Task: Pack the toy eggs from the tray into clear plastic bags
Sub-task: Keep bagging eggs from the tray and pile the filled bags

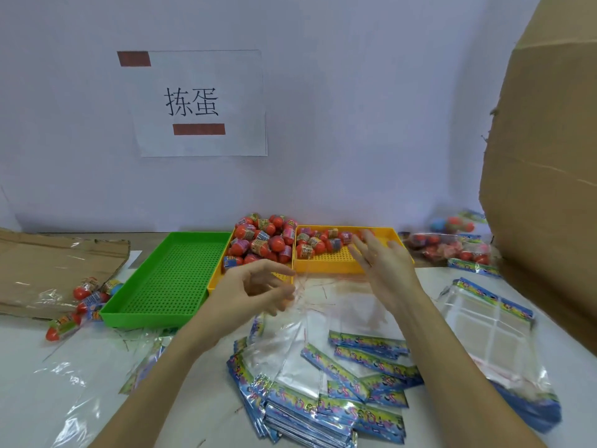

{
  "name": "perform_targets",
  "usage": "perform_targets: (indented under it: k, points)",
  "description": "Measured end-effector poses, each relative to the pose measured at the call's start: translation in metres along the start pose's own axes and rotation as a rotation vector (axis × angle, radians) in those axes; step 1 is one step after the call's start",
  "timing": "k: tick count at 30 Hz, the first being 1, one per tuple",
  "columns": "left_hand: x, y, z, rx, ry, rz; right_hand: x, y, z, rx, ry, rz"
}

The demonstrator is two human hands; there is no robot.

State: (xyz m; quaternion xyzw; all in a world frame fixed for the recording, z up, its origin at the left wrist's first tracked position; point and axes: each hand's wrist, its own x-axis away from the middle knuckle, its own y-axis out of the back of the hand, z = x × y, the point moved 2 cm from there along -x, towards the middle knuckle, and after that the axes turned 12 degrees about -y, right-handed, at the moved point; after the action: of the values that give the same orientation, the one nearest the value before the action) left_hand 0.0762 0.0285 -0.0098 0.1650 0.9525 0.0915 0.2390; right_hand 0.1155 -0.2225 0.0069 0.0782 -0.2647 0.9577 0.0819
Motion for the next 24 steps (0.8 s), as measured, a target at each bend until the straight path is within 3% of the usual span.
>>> perform_targets:
  k: [8, 12, 20, 22, 24]
  points:
    - [0.010, -0.051, 0.002, -0.430, -0.261, 0.430, 0.008, -0.012, -0.005, 0.164, -0.059, 0.077]
    - [0.015, -0.062, 0.011, -0.663, -0.327, 0.532, 0.006, -0.012, -0.007, 0.254, -0.076, 0.023]
    - [0.009, -0.048, 0.011, -0.786, -0.501, 0.347, 0.004, -0.014, -0.017, 0.473, -0.114, -0.001]
    - [0.006, -0.046, 0.008, -0.703, -0.426, 0.274, 0.005, -0.015, -0.017, 0.509, -0.103, 0.026]
    - [0.003, -0.042, 0.004, -0.527, -0.296, 0.082, 0.005, -0.016, -0.016, 0.539, -0.069, 0.064]
